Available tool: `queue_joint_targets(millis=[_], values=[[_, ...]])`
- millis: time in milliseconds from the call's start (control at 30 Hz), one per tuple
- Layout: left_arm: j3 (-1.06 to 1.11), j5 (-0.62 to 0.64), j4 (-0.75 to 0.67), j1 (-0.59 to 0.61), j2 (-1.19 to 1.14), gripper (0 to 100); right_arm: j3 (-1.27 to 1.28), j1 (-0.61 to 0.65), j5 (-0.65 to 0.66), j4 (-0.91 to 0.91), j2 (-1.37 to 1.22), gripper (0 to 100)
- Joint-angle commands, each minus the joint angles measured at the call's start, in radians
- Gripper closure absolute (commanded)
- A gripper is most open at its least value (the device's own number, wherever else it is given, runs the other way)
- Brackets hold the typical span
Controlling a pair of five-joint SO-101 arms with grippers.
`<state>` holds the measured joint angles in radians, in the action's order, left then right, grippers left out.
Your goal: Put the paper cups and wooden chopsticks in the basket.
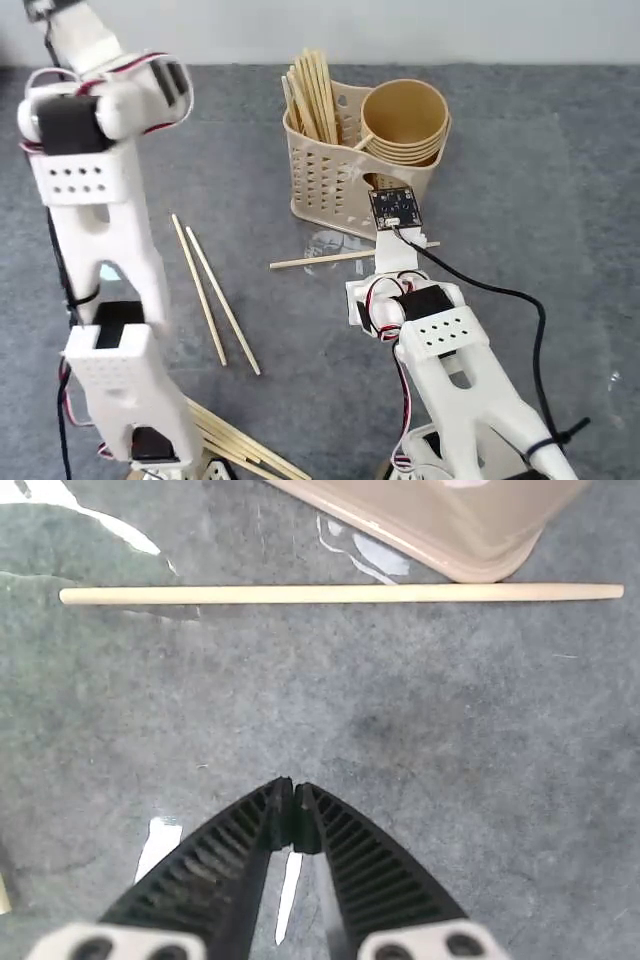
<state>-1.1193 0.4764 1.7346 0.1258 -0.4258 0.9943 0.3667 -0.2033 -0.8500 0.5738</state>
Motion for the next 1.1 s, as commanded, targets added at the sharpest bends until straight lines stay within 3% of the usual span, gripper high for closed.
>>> queue_joint_targets(millis=[0,367,567,733,933,1067], values=[[0.145,-0.077,0.020,0.031,0.054,87,-0.005,-0.005,-0.005,0.018,0.022,99.0],[0.639,-0.161,0.020,0.041,0.061,87,-0.005,-0.005,-0.005,0.018,0.022,99.0],[0.769,-0.167,0.009,0.044,0.049,87,-0.005,-0.005,-0.005,0.018,0.022,99.0],[0.943,-0.164,-0.161,0.044,0.049,87,-0.005,-0.005,-0.005,0.018,0.022,99.0],[1.087,-0.160,-0.311,0.044,0.049,74,-0.005,-0.005,-0.005,0.018,0.022,99.0],[1.135,-0.160,-0.376,0.046,0.049,73,-0.003,-0.005,-0.005,0.016,0.022,99.0]])
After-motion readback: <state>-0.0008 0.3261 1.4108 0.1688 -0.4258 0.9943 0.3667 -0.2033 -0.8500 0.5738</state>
